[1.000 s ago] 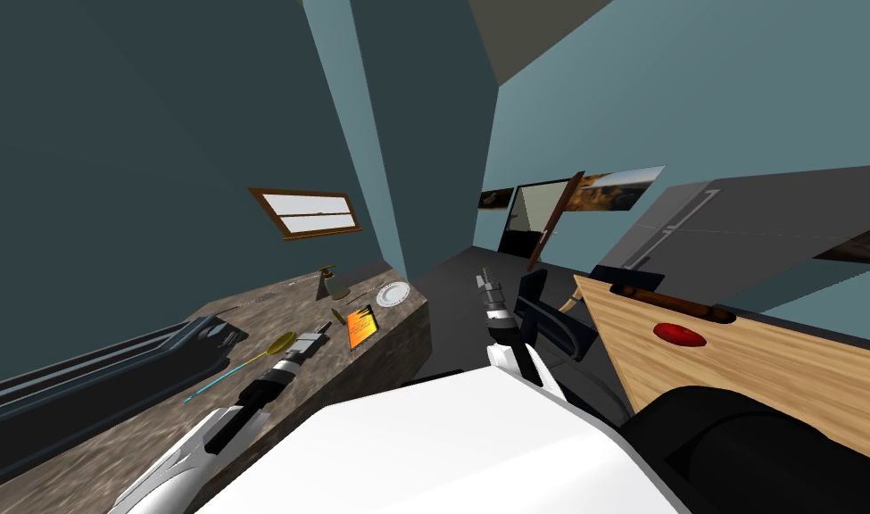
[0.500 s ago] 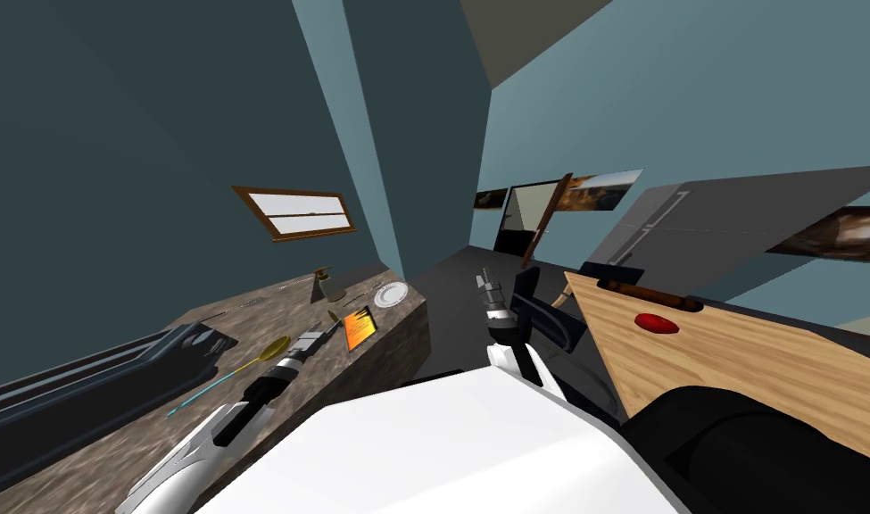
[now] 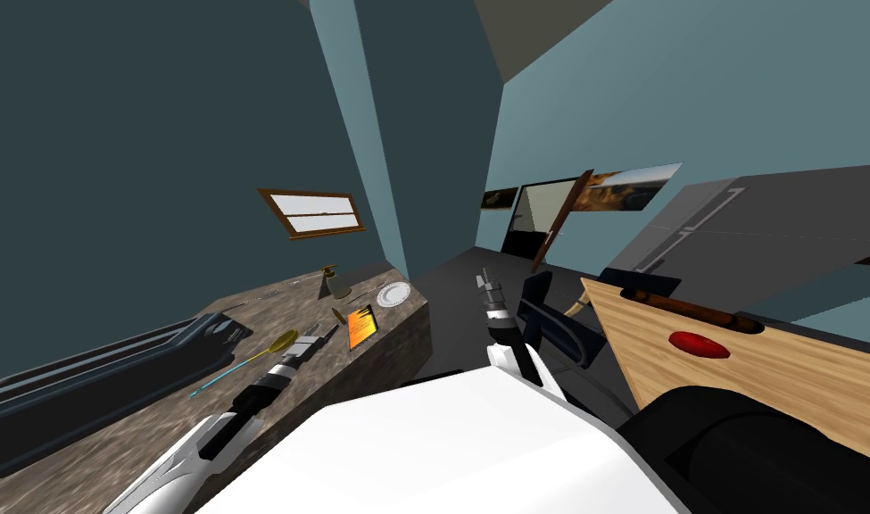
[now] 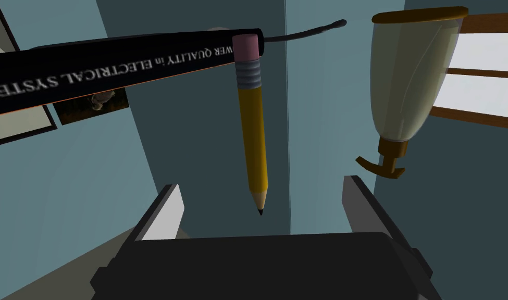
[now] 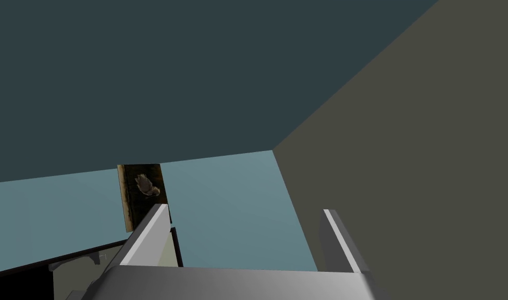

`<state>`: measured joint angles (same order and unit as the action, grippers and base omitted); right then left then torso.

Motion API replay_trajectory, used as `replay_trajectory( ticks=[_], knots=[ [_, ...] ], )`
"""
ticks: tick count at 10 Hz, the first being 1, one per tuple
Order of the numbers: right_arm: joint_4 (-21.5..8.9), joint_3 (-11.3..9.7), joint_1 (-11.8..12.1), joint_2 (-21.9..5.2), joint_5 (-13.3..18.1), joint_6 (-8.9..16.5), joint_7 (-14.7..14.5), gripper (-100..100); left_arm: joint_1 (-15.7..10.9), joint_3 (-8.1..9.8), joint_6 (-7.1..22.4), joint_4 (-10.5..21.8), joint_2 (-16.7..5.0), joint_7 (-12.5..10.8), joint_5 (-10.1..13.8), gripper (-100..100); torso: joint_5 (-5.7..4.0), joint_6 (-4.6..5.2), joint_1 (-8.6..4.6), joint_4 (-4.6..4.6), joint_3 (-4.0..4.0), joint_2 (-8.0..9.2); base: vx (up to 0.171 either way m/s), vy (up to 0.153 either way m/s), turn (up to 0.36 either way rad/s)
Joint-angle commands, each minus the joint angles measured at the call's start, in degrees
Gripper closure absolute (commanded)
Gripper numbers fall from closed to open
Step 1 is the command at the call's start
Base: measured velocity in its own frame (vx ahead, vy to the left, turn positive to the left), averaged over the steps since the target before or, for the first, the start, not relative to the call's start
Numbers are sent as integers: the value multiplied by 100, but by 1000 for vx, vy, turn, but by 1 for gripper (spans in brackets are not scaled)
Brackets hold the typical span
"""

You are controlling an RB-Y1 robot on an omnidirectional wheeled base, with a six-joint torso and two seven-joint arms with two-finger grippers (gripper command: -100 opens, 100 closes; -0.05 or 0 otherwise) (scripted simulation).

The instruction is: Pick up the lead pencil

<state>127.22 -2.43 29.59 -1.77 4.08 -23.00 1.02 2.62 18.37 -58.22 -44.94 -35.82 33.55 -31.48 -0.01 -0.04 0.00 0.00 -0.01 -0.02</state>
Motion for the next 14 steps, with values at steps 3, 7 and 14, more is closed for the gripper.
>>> replay_trajectory(
  ticks=[3, 7, 14],
  knots=[
    [0, 0, 0, 0, 0, 0, 0, 0, 4, 1, 6, -9, 2, -1, -2, -100, 0, 0, 1, 0, 1, 2, -2, 2, -7],
    [0, 0, 0, 0, 0, 0, 0, 0, 5, 1, 6, -9, 2, -1, -2, -100, 0, 0, 0, 0, 0, 0, 2, -2, 6],
    [0, 0, 0, 0, 0, 0, 0, 0, -124, 29, 165, 59, 18, -26, 62, -100, 0, 0, 1, 0, 1, 1, 1, -2, -11]
  ],
)
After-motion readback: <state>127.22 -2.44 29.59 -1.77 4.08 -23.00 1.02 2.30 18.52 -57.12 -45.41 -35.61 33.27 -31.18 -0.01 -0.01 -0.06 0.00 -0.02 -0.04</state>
